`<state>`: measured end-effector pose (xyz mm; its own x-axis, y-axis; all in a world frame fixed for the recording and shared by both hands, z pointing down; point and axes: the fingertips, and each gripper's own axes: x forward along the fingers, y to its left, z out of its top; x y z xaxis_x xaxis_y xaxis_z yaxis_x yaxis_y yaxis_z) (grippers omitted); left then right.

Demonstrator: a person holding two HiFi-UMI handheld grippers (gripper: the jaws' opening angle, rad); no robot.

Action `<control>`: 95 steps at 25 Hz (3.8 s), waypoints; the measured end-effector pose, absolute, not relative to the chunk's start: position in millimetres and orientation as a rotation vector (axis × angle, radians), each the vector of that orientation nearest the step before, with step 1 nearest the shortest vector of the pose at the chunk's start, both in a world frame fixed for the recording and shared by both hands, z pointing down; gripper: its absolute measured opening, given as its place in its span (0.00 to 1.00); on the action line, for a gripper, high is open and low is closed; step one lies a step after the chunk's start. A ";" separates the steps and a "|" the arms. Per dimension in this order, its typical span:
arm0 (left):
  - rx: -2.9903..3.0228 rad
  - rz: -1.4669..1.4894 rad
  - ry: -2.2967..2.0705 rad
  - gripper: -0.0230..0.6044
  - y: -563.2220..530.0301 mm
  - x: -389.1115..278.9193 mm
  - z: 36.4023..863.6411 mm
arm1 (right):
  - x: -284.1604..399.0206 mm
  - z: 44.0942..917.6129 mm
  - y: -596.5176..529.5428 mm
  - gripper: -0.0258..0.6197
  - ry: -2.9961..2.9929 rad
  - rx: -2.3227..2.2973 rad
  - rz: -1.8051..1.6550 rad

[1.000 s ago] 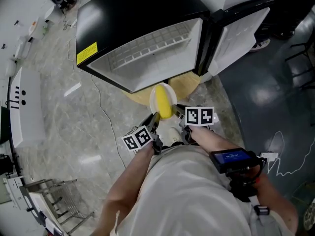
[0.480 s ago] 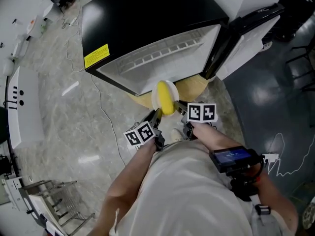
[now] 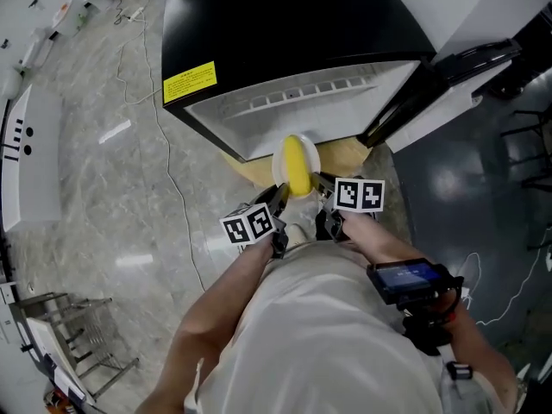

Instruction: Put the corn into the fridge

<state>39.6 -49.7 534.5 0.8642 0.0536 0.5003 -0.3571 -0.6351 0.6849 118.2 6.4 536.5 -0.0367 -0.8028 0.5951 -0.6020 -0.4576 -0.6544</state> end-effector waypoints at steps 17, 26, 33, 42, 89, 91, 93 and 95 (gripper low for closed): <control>2.111 0.609 -0.323 0.14 -60.5 53.9 563.0 | 144.8 565.3 -28.7 0.13 1.819 -1.999 -1.549; 2.071 0.566 -0.377 0.14 -68.3 67.1 569.8 | 161.6 569.5 -50.1 0.13 1.964 -1.970 -1.542; 2.056 0.518 -0.413 0.14 -77.2 77.9 570.0 | 173.2 570.4 -63.7 0.13 2.046 -1.918 -1.538; 2.048 0.489 -0.480 0.14 -82.8 80.4 575.2 | 176.1 580.3 -74.9 0.13 2.094 -1.880 -1.577; 2.319 0.909 -0.646 0.15 -175.7 168.8 595.7 | 251.7 593.0 -128.9 0.14 1.755 -2.348 -1.448; 2.347 0.939 -0.652 0.15 -177.3 169.6 596.1 | 252.8 593.5 -129.1 0.14 1.753 -2.371 -1.444; 2.353 0.935 -0.645 0.15 -178.2 170.3 596.6 | 253.4 595.2 -129.5 0.15 1.744 -2.381 -1.450; 2.361 0.924 -0.640 0.15 -178.1 170.5 596.0 | 254.2 596.2 -129.2 0.15 1.750 -2.394 -1.450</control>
<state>170.5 -178.1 596.0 0.6558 -0.2341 0.7178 -0.5896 -0.7526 0.2933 254.2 -129.2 596.2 0.0580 -0.6945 0.7172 -0.8336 -0.4290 -0.3480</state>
